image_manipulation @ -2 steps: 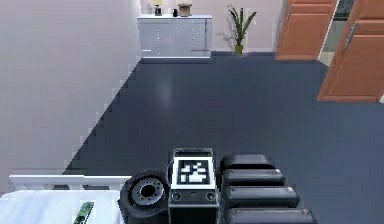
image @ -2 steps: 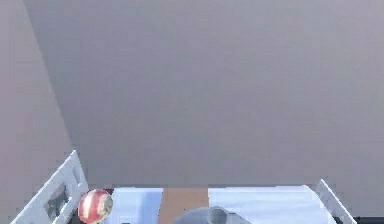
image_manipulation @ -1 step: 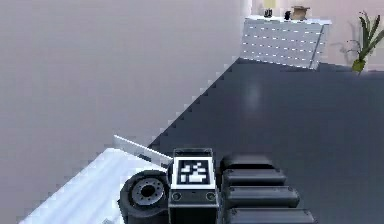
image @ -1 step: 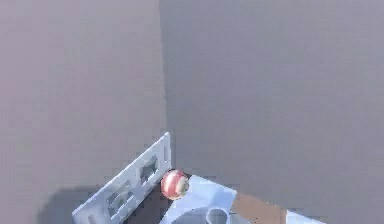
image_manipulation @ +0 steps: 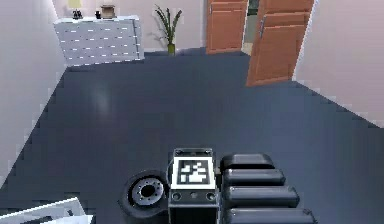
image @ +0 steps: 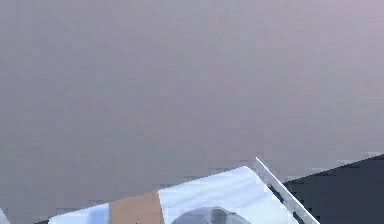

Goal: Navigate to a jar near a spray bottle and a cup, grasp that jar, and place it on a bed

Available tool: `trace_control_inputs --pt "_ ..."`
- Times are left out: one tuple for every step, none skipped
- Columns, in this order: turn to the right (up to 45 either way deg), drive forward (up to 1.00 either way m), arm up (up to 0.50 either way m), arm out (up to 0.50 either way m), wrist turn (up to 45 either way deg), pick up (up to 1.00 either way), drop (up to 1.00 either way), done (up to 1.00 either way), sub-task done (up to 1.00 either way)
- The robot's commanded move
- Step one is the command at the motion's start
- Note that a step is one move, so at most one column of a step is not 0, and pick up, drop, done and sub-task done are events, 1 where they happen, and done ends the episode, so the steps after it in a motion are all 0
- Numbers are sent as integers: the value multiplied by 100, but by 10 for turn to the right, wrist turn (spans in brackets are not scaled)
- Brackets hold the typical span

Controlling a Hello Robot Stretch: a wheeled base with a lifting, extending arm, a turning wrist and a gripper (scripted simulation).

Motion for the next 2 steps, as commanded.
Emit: trace_control_inputs --pt "180 0 0 0 0 0 0 0 0" --pt "-450 0 0 0 0 0 0 0 0"
